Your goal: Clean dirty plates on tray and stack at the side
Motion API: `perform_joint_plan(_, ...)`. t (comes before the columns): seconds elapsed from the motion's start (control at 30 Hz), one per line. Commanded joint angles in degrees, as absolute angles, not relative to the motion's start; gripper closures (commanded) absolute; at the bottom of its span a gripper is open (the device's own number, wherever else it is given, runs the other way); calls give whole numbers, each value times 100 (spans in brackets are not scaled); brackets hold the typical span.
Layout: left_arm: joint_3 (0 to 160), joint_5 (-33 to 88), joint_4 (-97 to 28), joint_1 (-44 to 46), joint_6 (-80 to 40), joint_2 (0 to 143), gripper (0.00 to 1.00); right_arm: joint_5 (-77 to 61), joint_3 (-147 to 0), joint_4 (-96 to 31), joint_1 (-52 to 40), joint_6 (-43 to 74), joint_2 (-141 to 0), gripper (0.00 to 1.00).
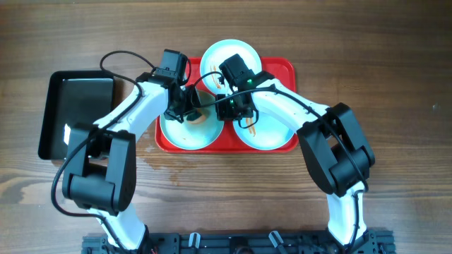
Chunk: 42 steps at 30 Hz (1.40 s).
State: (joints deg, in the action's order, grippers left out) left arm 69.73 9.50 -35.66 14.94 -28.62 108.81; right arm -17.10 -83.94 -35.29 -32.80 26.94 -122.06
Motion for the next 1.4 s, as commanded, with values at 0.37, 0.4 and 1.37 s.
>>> perform_joint_plan(0.37, 7035, 187, -4475, 1000, -3096, 11026, 96, -1675, -8486, -3559, -3249, 2801, -12352, 96)
perform_joint_plan(0.4, 7035, 185, -4554, 961, -3096, 11026, 96, -1671, -8490, -3557, -3249, 2849, -12352, 96)
perform_joint_plan(1.37, 7052, 464, -4993, 1577, -2880, 10267, 96, -1675, -8525, -3540, -3249, 2912, -12300, 96)
